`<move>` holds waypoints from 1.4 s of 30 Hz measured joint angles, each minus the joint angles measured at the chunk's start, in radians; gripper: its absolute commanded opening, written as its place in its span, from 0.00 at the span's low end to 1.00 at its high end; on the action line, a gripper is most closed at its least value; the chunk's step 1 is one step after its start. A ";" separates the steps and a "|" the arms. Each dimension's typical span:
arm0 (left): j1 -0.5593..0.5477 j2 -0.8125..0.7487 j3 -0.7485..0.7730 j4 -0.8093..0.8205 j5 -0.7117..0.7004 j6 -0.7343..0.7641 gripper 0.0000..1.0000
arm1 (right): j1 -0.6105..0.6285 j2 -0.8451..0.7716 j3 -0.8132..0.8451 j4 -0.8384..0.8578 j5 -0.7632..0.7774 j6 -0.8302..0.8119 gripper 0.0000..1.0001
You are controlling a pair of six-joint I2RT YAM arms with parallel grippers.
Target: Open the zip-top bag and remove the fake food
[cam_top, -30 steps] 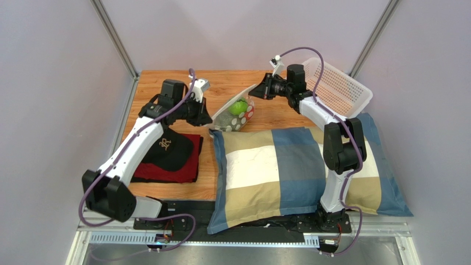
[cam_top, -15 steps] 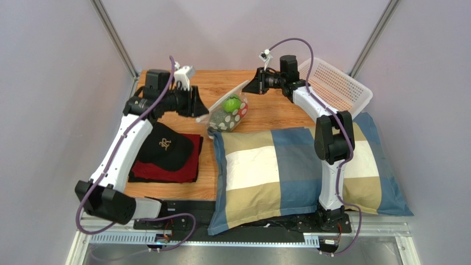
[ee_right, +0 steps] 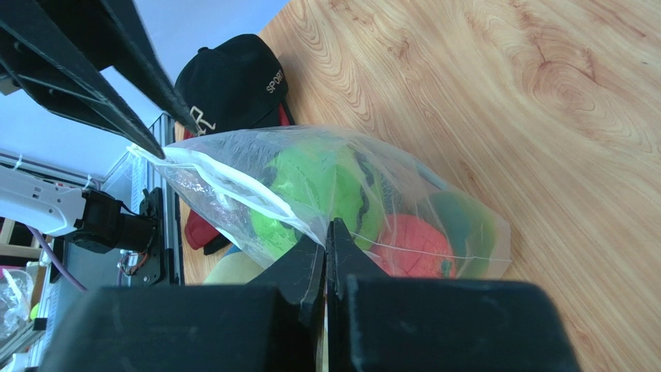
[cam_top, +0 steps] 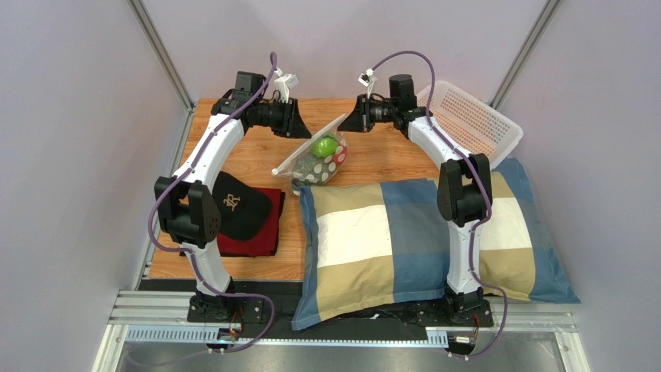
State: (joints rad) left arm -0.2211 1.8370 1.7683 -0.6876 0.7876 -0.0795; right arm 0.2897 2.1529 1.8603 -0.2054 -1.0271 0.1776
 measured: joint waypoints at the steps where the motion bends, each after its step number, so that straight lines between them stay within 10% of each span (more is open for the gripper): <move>1: 0.000 0.000 0.000 -0.004 0.006 0.004 0.27 | 0.000 0.001 0.000 -0.003 -0.002 0.000 0.00; 42: 0.027 -0.119 -0.170 0.025 -0.002 0.042 0.26 | 0.000 0.006 0.013 -0.039 -0.024 0.000 0.00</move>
State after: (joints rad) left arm -0.1940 1.7176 1.5986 -0.6624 0.7853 -0.0372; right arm 0.2897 2.1590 1.8732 -0.2440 -1.0508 0.1776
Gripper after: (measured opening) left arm 0.279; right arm 0.007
